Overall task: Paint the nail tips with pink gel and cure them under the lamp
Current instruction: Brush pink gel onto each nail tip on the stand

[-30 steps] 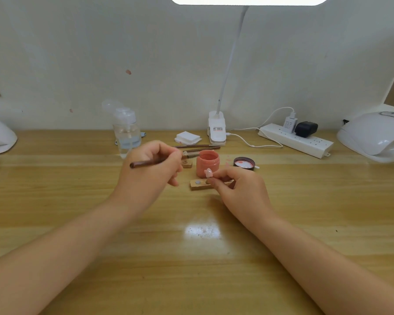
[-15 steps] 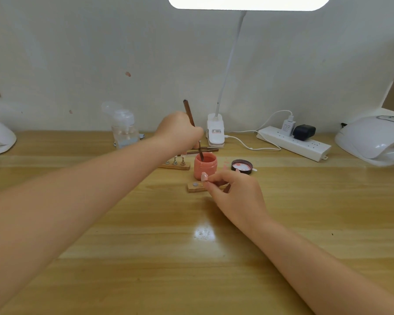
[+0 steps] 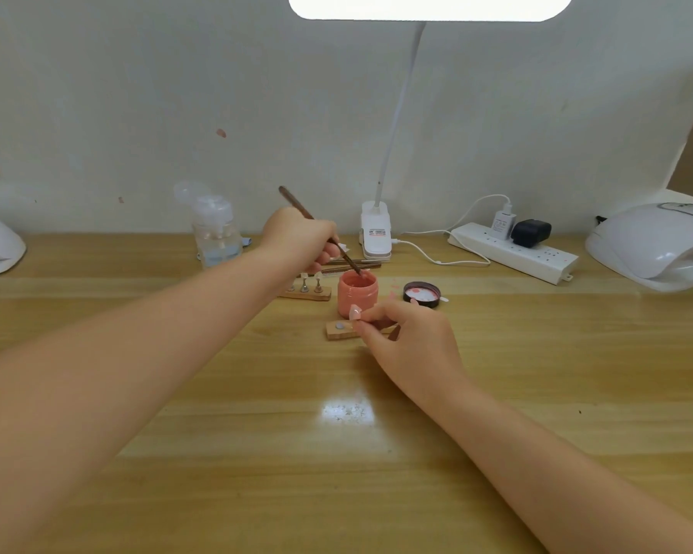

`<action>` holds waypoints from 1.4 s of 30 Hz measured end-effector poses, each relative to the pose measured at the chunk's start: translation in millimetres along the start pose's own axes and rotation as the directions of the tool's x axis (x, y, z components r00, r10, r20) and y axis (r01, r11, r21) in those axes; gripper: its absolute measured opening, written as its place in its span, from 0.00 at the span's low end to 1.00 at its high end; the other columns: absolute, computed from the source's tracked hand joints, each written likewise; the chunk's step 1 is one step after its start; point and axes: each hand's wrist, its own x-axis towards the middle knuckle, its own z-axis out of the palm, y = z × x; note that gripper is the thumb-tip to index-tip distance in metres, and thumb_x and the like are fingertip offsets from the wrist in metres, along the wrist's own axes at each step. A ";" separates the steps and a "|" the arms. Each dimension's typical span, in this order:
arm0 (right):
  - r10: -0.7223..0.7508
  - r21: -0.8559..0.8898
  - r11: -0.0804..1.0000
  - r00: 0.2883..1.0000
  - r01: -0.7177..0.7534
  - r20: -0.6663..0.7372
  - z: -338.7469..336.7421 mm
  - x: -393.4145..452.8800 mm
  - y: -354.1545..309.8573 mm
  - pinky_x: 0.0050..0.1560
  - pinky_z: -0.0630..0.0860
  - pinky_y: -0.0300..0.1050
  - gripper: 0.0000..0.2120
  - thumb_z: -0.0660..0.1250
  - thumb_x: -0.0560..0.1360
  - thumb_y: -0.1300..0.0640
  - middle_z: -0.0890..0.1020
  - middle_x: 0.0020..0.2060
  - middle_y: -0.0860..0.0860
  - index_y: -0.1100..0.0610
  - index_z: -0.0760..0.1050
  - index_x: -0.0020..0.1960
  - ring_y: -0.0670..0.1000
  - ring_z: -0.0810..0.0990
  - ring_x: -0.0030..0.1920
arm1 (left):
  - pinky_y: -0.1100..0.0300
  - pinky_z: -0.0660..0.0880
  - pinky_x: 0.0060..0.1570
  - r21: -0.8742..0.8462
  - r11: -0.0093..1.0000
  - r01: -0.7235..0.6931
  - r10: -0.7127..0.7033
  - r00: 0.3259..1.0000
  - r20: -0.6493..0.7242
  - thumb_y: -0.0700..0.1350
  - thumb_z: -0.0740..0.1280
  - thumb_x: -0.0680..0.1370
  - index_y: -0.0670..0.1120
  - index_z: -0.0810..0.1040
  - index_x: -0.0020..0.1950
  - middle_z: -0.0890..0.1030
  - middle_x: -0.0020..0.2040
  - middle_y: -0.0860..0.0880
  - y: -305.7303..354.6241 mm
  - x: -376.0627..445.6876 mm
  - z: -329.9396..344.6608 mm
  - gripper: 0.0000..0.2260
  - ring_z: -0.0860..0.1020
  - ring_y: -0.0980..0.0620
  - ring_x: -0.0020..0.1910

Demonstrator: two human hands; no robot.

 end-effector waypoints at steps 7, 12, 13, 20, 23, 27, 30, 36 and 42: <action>-0.011 0.011 1.000 1.000 0.011 -0.010 1.0 0.4 0.3 0.40 0.70 0.37 0.04 0.71 0.74 0.51 0.82 0.37 0.42 0.51 0.84 0.44 0.37 0.72 0.31 | 0.68 0.68 0.19 -0.374 0.912 0.167 -0.184 0.983 -0.009 0.38 0.62 0.78 0.39 0.78 0.41 0.76 0.22 0.51 -29.2 -7.9 -20.5 0.08 0.70 0.58 0.19; -0.008 0.006 1.000 1.000 0.008 0.003 0.6 0.9 1.8 0.39 0.67 0.33 0.03 0.72 0.74 0.51 0.82 0.37 0.41 0.50 0.83 0.44 0.35 0.73 0.31 | 0.68 0.69 0.19 -0.426 0.881 0.206 -0.233 0.972 -0.012 0.39 0.62 0.79 0.40 0.78 0.41 0.76 0.22 0.52 -41.3 -12.0 -31.5 0.10 0.71 0.59 0.19; -0.007 0.007 1.000 1.000 0.007 0.004 0.7 0.8 1.9 0.39 0.67 0.33 0.03 0.72 0.74 0.52 0.82 0.37 0.41 0.50 0.83 0.44 0.35 0.73 0.32 | 0.68 0.70 0.20 -0.431 0.878 0.208 -0.236 0.972 -0.012 0.39 0.62 0.79 0.40 0.78 0.41 0.76 0.22 0.52 -42.7 -12.8 -34.1 0.09 0.71 0.59 0.19; -0.019 -0.016 1.000 1.000 0.019 -0.002 0.4 1.3 2.9 0.37 0.67 0.28 0.02 0.72 0.73 0.52 0.79 0.33 0.38 0.50 0.83 0.44 0.32 0.74 0.35 | 0.65 0.78 0.29 -0.649 0.759 0.045 -0.078 0.997 -0.022 0.41 0.69 0.78 0.39 0.81 0.44 0.82 0.30 0.48 -50.6 -39.8 -44.6 0.06 0.79 0.57 0.27; -0.021 -0.017 1.000 1.000 0.021 0.001 0.1 1.7 3.5 0.36 0.66 0.26 0.01 0.72 0.73 0.53 0.77 0.32 0.36 0.49 0.83 0.44 0.31 0.74 0.36 | 0.64 0.79 0.32 -0.655 0.755 -0.028 0.042 0.999 0.005 0.43 0.73 0.72 0.39 0.82 0.45 0.84 0.35 0.46 -55.7 -61.0 -44.3 0.07 0.81 0.54 0.31; -0.010 -0.004 1.000 1.000 0.010 -0.002 -0.6 1.8 4.4 0.37 0.66 0.28 0.01 0.72 0.73 0.53 0.78 0.33 0.36 0.48 0.83 0.44 0.33 0.75 0.36 | 0.60 0.80 0.38 -0.531 0.826 -0.191 0.238 0.971 0.021 0.48 0.73 0.69 0.43 0.85 0.46 0.85 0.41 0.41 -70.3 -88.3 -45.2 0.11 0.83 0.48 0.37; -0.004 -0.001 1.000 1.000 0.004 -0.009 -0.1 2.7 5.1 0.37 0.65 0.29 0.01 0.72 0.73 0.53 0.78 0.33 0.36 0.48 0.83 0.43 0.33 0.75 0.36 | 0.62 0.80 0.42 -0.278 0.866 -0.415 0.439 0.898 0.030 0.46 0.71 0.75 0.49 0.84 0.48 0.85 0.42 0.46 -78.2 -106.2 -46.2 0.04 0.84 0.50 0.40; -0.001 0.010 1.000 1.000 0.002 -0.006 -1.0 2.4 4.7 0.41 0.70 0.35 0.01 0.72 0.73 0.53 0.81 0.35 0.38 0.49 0.83 0.44 0.39 0.77 0.39 | 0.54 0.80 0.46 -0.043 0.839 -0.542 0.543 0.834 0.094 0.49 0.66 0.76 0.55 0.81 0.53 0.84 0.46 0.55 -80.0 -120.8 -38.3 0.07 0.84 0.52 0.44; -0.013 0.001 1.000 1.000 0.013 -0.012 -0.8 2.0 4.8 0.41 0.70 0.37 0.03 0.72 0.73 0.53 0.83 0.38 0.41 0.49 0.84 0.46 0.41 0.77 0.40 | 0.63 0.79 0.48 0.004 0.788 -0.616 0.611 0.782 0.122 0.49 0.66 0.77 0.55 0.81 0.56 0.84 0.47 0.59 -82.0 -119.1 -39.0 0.09 0.83 0.58 0.48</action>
